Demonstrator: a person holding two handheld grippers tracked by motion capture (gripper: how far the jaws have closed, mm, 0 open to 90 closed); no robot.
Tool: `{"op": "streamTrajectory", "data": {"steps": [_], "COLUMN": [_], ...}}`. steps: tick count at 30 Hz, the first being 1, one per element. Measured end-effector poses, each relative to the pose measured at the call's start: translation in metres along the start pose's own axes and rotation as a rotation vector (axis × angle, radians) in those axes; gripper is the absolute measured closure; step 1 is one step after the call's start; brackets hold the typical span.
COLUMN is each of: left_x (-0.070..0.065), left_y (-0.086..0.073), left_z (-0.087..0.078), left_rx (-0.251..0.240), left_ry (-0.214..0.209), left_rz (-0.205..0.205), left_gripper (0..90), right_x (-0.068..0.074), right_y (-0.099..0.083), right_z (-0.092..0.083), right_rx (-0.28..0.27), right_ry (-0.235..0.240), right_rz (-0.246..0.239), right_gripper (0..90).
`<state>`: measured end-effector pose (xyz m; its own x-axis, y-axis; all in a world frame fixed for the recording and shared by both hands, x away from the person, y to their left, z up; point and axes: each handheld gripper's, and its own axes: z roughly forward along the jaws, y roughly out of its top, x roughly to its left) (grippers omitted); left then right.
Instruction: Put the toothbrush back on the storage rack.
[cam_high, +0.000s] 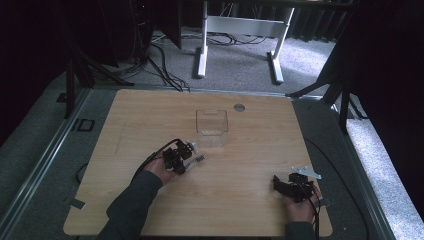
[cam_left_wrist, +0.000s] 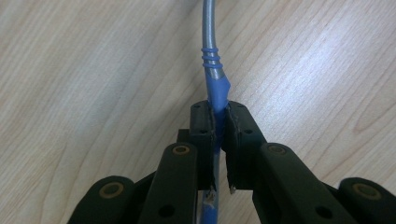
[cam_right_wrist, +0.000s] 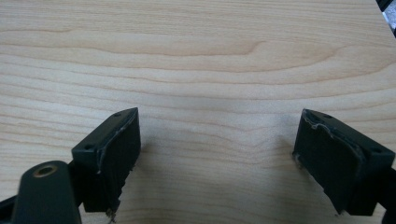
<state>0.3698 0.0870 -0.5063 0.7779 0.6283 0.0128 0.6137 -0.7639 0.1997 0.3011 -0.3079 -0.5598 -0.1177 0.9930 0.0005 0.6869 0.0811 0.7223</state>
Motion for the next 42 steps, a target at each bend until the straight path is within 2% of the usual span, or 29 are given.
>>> {"op": "streamTrajectory", "data": {"steps": [10,21,33,39,42], "left_x": [0.003,0.009,0.016,0.019,0.019], "left_y": [-0.003,-0.006,-0.011,-0.013,-0.014], "left_z": [-0.004,-0.015,-0.025,-0.03,-0.034], "left_rx": [-0.034,-0.11,-0.165,-0.194,-0.234], "left_ry": [-0.001,-0.003,-0.017,-0.03,-0.026], "left_rz": [-0.033,-0.077,-0.118,-0.125,-0.119], "left_gripper": [82.3,82.3,82.2,82.2,82.2], "right_x": [0.0,0.0,0.0,0.0,0.0], "right_y": [0.0,0.0,0.0,0.0,0.0], "right_z": [0.0,0.0,0.0,0.0,0.0], "right_rx": [0.0,0.0,0.0,0.0,0.0], "right_ry": [0.0,0.0,0.0,0.0,0.0], "right_rz": [0.0,0.0,-0.001,-0.001,0.0], "right_gripper": [14.4,14.4,14.5,14.4,14.4]}}
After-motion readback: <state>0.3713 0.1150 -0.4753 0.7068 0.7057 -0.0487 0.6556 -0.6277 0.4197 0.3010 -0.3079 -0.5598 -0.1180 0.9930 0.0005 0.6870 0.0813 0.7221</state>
